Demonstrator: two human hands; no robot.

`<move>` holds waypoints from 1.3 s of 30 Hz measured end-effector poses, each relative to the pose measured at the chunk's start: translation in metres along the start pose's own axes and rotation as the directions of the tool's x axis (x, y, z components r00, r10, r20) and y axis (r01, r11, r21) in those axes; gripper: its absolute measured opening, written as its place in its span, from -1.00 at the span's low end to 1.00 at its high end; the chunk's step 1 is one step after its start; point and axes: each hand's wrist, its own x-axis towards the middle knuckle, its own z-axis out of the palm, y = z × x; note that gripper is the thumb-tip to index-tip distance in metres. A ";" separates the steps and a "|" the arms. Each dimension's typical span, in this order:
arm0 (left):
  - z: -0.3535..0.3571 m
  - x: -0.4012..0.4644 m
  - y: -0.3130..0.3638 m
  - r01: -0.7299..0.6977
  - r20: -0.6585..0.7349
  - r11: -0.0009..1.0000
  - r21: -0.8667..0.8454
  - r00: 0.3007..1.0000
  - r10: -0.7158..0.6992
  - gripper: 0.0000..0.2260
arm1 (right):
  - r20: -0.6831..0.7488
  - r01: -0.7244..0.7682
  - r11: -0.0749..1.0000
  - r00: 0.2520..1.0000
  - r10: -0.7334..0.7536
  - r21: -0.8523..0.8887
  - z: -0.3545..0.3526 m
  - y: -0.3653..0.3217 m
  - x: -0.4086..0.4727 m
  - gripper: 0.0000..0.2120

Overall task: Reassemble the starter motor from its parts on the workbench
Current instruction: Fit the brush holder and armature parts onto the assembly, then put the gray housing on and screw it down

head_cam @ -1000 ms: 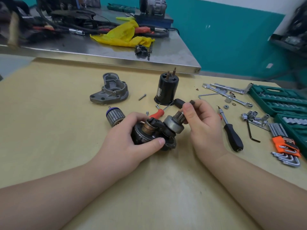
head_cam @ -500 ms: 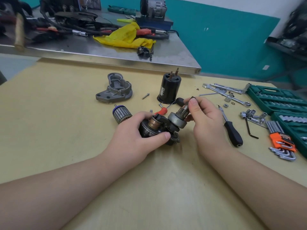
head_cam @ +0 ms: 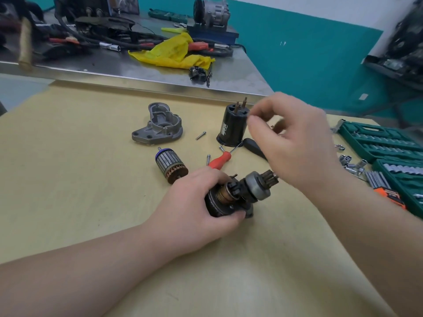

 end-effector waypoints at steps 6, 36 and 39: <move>0.001 0.000 0.000 -0.002 -0.003 1.000 -0.012 1.000 0.002 -0.68 | 0.480 -0.042 0.976 0.865 0.143 -0.214 0.024 -0.016 0.056 -0.91; 0.000 0.008 -0.007 0.161 -0.008 0.965 -0.208 0.986 -0.166 -0.66 | 0.594 -0.129 0.983 0.784 0.182 -0.130 0.140 -0.029 0.141 -0.73; -0.001 0.005 -0.005 0.139 -0.013 0.977 -0.163 0.990 -0.143 -0.70 | 0.494 -0.403 0.912 0.810 0.315 0.080 0.092 -0.033 0.150 -0.73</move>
